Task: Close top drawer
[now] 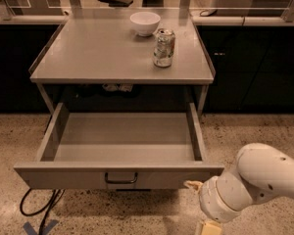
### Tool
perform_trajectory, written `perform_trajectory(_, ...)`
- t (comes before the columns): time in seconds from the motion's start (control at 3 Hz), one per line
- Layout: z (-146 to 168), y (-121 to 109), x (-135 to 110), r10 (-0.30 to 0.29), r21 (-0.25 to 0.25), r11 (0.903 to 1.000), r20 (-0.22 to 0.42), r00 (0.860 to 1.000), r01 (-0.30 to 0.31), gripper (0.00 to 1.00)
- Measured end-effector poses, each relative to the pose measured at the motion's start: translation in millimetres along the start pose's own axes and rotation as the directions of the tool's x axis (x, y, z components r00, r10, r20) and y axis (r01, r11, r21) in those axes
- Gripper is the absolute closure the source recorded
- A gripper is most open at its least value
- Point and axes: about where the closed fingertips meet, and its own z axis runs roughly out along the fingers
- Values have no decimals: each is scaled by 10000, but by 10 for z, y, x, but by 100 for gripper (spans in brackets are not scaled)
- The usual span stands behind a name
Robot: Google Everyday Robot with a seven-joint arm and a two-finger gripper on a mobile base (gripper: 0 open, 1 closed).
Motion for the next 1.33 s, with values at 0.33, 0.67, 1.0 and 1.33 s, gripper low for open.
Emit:
perform_trajectory(0.33,40,-188,-2,69,647,9979,159,9998,-80,0)
perform_trajectory(0.67,42,-191,-1,69,643,9979,158,9999,-79,0)
perform_trajectory(1.0,183,-476,40,68,535,9985,199,9998,-79,0)
perform_trajectory(1.33,229,-574,41,42,535,9986,208,9998,-53,0)
